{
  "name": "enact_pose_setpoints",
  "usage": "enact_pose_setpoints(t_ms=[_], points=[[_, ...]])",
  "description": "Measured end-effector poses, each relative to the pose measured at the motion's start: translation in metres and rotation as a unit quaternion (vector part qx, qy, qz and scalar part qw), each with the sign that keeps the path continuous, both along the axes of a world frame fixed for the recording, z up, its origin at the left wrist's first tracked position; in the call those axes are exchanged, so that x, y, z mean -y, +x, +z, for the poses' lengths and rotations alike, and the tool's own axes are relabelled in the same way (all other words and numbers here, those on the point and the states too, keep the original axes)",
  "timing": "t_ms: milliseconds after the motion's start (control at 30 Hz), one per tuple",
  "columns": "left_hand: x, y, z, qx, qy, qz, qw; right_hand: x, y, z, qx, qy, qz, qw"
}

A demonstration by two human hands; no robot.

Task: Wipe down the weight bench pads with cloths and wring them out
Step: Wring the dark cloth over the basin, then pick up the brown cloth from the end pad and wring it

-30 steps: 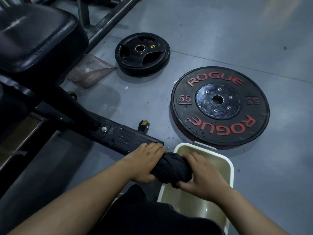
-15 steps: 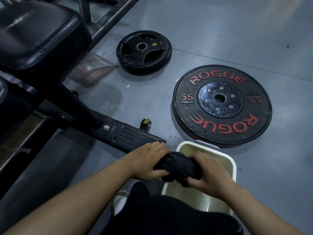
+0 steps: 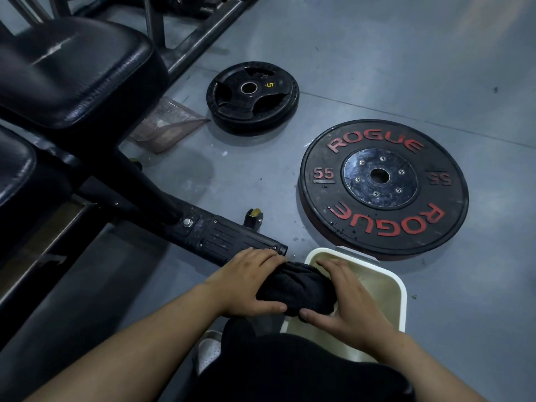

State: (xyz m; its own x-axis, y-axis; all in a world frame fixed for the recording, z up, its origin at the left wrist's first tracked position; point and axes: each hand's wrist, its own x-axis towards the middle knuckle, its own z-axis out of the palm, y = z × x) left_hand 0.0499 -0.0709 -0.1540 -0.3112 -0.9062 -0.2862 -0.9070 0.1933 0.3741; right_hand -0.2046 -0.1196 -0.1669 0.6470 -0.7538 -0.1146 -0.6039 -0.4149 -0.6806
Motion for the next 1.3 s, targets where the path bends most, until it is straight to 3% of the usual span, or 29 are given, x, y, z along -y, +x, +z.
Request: enact_pose_setpoints(t_ms=[200, 400, 733, 933, 1067, 1200, 1300], points=[[-0.008, 0.008, -0.003, 0.054, 0.059, 0.007, 0.997, 0.0, -0.001, 0.005, 0.004, 0.004, -0.023, 1.0], [-0.016, 0.012, 0.038, 0.063, -0.012, 0.09, 0.994, 0.007, 0.002, 0.038, 0.034, -0.023, -0.008, 0.999], [-0.08, 0.054, 0.184, 0.104, -0.139, 0.198, 0.965, 0.016, 0.08, 0.199, 0.05, -0.157, 0.184, 0.969], [-0.165, 0.087, 0.276, 0.165, -0.215, 0.29, 0.918, -0.023, 0.15, 0.304, 0.074, -0.236, 0.305, 0.92], [-0.245, 0.111, 0.312, 0.201, -0.24, 0.393, 0.865, -0.072, 0.202, 0.358, 0.086, -0.28, 0.369, 0.882], [-0.322, 0.124, 0.322, 0.219, -0.216, 0.504, 0.807, -0.138, 0.262, 0.391, 0.068, -0.284, 0.428, 0.855], [-0.376, 0.138, 0.328, 0.248, -0.171, 0.544, 0.783, -0.191, 0.313, 0.401, 0.07, -0.286, 0.463, 0.836]])
